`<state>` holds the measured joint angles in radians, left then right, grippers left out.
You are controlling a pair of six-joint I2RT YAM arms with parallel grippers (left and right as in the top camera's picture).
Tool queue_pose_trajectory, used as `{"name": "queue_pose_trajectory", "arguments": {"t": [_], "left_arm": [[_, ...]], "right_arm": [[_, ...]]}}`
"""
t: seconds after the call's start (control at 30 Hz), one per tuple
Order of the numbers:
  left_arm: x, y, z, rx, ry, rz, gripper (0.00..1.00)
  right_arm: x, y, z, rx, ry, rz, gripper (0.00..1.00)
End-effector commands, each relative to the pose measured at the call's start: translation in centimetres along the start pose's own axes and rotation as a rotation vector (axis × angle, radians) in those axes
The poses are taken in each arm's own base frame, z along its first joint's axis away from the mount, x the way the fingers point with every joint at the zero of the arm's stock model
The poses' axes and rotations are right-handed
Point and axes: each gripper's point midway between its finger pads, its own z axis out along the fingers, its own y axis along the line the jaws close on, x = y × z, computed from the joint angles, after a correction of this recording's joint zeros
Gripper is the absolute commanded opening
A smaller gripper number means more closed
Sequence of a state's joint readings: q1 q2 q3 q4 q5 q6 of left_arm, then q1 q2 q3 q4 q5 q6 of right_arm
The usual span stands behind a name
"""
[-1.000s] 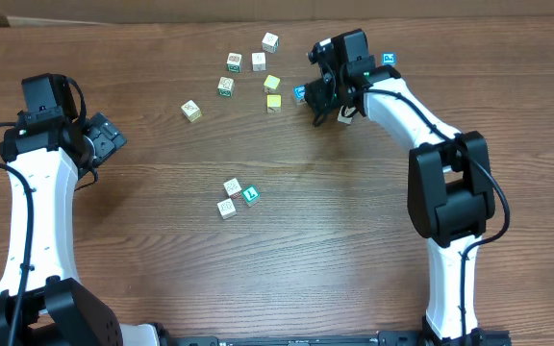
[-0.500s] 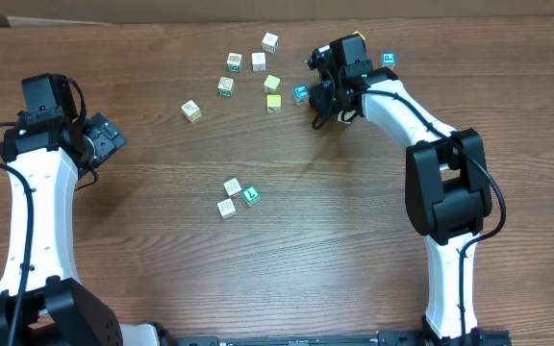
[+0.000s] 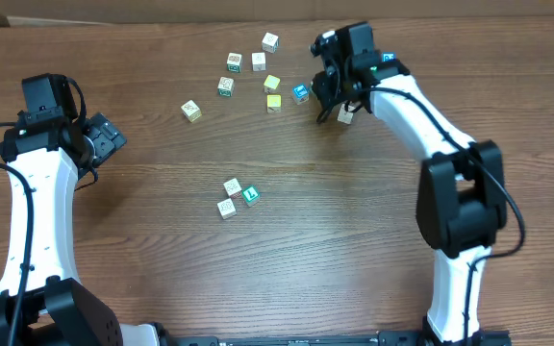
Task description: Form a circle
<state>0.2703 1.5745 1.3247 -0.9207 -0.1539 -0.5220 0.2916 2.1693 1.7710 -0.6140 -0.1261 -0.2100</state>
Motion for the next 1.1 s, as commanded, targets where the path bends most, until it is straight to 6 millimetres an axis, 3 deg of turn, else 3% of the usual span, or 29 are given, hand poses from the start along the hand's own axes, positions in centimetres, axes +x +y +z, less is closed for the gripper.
{"name": "queue_pose_trajectory", "arguments": {"t": [0.0,0.13,0.37,0.57,0.87,1.07], "left_arm": [[-0.5,-0.2,-0.6,0.007,-0.022,-0.015,1.00],[-0.5,-0.2,-0.6,0.007,-0.022,-0.015,1.00],[-0.5,-0.2,-0.6,0.007,-0.022,-0.015,1.00],[-0.5,-0.2,-0.6,0.007,-0.022,-0.015,1.00],[-0.5,-0.2,-0.6,0.007,-0.022,-0.015,1.00],[-0.5,-0.2,-0.6,0.007,-0.022,-0.015,1.00]], "right_arm": [[-2.4,1.7,-4.4,-0.053,-0.061,-0.014,0.23],[0.0,2.5,-4.5,-0.077,0.044,0.076,0.24],[5.0,5.6,-5.5,-0.192,0.261,0.175,0.21],[7.7,6.2,-6.5,-0.188,0.392,0.272,0.20],[8.1,7.3,-10.0,-0.173,0.433,0.384,0.20],[8.8,10.5,-11.9,-0.223,0.489,0.382,0.19]]}}
